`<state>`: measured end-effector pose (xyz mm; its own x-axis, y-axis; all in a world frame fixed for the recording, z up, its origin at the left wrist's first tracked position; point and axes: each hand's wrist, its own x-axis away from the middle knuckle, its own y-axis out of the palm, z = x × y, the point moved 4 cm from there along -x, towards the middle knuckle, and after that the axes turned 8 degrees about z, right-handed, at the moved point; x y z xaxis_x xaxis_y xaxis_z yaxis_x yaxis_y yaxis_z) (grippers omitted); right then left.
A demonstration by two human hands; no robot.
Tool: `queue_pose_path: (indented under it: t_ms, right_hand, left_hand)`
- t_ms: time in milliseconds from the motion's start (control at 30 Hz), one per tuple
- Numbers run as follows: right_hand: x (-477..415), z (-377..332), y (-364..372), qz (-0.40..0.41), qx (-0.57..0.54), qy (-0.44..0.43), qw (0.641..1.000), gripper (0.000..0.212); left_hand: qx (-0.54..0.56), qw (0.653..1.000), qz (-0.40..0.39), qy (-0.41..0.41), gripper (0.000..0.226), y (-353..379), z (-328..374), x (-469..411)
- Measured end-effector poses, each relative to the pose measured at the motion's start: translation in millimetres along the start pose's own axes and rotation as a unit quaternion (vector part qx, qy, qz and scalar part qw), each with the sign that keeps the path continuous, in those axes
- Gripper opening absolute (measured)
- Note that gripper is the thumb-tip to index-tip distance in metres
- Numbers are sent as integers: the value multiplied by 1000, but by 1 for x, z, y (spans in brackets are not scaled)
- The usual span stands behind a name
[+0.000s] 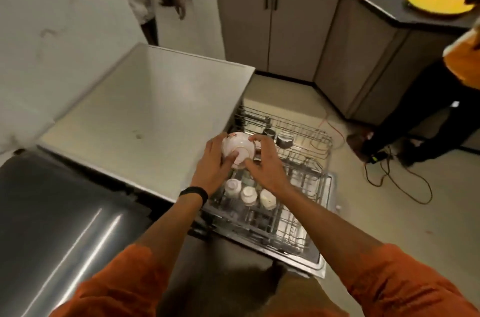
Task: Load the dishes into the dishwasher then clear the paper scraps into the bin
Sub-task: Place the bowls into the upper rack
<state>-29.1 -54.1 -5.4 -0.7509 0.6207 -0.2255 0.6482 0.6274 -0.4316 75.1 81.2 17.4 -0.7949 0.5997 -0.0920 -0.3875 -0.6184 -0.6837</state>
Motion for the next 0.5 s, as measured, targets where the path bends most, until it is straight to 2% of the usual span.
queue_pose_path:
  t_ms: [167, 300, 400, 500]
  right_hand:
    - [-34, 86, -50, 43, -8, 93, 995, 47]
    - [-39, 163, -78, 69, -11, 188, 980, 28]
    - [-42, 216, -88, 79, -1, 259, 963, 12]
    - [-44, 261, -87, 74, 4, 330, 941, 15]
  left_hand:
    - [21, 999, -45, -20, 53, 94, 25, -59]
    - [33, 989, -139, -49, 62, 179, 25, -94]
    - [35, 981, -181, -67, 59, 244, 22, -111]
    - [24, 972, -214, -98, 60, 298, 14, -123]
